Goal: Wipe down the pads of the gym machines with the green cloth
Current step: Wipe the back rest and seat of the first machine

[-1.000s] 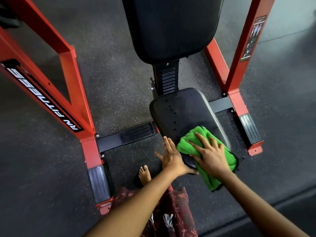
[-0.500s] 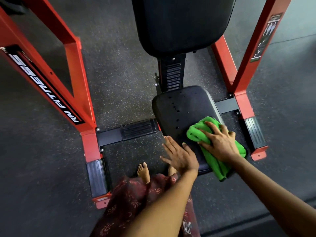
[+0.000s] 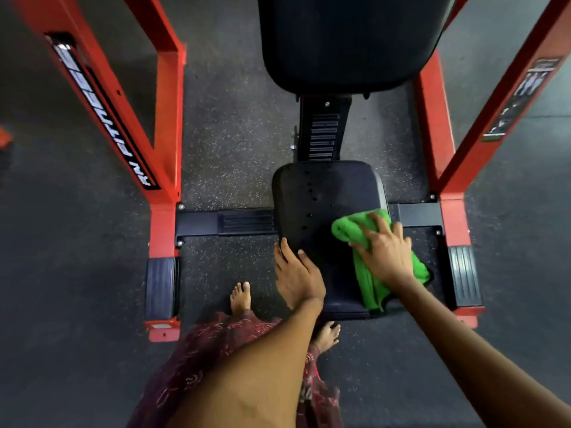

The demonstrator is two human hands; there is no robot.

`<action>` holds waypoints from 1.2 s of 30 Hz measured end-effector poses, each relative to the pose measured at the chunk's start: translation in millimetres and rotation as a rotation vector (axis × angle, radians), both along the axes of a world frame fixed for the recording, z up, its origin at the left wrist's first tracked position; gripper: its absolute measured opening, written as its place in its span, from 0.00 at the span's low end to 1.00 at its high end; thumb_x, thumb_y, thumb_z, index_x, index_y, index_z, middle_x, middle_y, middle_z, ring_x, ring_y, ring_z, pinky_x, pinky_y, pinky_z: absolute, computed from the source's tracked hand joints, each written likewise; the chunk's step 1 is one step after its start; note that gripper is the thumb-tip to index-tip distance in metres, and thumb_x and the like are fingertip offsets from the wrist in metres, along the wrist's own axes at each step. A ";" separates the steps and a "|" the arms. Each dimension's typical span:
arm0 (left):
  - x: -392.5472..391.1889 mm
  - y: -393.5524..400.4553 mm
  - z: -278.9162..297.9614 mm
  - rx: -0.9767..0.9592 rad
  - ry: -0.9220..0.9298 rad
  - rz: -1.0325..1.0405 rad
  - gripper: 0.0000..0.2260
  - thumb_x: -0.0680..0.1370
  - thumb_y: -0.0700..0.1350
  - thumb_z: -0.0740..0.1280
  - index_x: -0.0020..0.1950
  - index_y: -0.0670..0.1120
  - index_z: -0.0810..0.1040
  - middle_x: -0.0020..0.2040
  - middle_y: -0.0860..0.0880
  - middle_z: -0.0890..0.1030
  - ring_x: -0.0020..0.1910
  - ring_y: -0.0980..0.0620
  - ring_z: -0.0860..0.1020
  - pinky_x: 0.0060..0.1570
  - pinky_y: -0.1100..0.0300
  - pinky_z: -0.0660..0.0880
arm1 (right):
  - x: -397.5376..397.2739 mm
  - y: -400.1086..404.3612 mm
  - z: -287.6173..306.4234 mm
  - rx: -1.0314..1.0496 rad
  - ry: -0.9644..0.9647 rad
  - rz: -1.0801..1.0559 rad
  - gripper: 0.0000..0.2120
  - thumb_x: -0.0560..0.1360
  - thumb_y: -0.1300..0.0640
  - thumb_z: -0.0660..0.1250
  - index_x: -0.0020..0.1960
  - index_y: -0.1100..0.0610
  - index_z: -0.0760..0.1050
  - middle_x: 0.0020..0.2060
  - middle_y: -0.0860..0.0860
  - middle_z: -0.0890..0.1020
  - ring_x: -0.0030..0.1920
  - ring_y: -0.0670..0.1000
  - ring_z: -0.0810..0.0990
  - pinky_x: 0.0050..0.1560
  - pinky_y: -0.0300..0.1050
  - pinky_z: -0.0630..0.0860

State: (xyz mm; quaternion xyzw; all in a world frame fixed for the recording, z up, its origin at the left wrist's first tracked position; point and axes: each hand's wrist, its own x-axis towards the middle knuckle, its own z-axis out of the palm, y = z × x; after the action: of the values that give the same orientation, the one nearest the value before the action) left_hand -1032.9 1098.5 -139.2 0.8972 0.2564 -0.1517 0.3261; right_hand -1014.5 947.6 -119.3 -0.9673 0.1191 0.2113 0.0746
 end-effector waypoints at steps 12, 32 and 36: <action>-1.4 -0.7 -7.2 0.140 -0.053 -0.043 0.23 0.80 0.44 0.57 0.75 0.46 0.60 0.76 0.48 0.60 0.75 0.47 0.58 0.72 0.41 0.48 | -7.9 -12.2 0.8 0.113 -0.066 0.284 0.23 0.76 0.46 0.65 0.70 0.47 0.70 0.73 0.49 0.64 0.63 0.61 0.66 0.58 0.58 0.70; -5.1 3.4 1.7 0.059 -0.090 0.019 0.60 0.58 0.82 0.34 0.78 0.41 0.46 0.79 0.46 0.48 0.77 0.50 0.52 0.71 0.41 0.34 | 70.0 12.1 -14.5 0.100 0.055 0.462 0.23 0.77 0.43 0.63 0.71 0.43 0.67 0.73 0.48 0.59 0.66 0.59 0.61 0.64 0.58 0.64; -5.5 3.4 3.1 0.023 -0.105 0.088 0.60 0.59 0.82 0.36 0.78 0.40 0.45 0.79 0.46 0.48 0.77 0.49 0.52 0.71 0.41 0.34 | 55.7 52.6 -8.0 0.108 0.013 0.764 0.24 0.77 0.44 0.61 0.72 0.39 0.63 0.75 0.48 0.57 0.66 0.58 0.61 0.61 0.55 0.65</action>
State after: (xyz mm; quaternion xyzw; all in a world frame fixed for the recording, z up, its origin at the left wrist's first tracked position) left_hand -1038.4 1101.9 -136.1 0.8954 0.2800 -0.0871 0.3351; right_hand -958.8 1000.3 -127.3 -0.9352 -0.2608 0.2360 0.0404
